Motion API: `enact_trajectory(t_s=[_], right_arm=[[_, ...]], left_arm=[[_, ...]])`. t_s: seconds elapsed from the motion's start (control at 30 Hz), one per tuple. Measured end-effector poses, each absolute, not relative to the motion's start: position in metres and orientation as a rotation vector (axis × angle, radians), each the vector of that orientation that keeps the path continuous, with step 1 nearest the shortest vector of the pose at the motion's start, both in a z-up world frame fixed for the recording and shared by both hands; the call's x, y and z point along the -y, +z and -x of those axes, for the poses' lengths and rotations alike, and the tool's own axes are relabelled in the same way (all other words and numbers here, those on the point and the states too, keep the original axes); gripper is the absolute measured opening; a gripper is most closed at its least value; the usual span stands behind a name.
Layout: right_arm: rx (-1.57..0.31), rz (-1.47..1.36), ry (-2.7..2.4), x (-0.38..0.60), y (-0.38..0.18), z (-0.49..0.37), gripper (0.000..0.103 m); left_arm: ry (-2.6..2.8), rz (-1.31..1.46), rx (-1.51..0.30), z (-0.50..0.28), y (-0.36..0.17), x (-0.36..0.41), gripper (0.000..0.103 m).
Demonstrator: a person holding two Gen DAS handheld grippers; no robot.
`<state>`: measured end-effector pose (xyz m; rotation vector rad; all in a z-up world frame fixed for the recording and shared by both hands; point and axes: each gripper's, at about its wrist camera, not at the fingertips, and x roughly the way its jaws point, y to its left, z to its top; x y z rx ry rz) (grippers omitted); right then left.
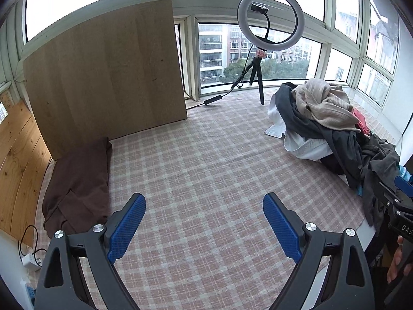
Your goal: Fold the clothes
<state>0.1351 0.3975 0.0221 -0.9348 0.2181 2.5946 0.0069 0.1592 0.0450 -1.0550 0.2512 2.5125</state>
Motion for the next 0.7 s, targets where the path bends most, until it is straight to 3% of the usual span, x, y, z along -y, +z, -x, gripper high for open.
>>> enact_trajectory(t_s=[0.7], right_arm=[[-0.191,0.958,2.708,-0.358,0.028,-0.106,0.103]], left_arm=[[2.590,1.071,-0.222,-0.003,0.048,-0.117,0.093]])
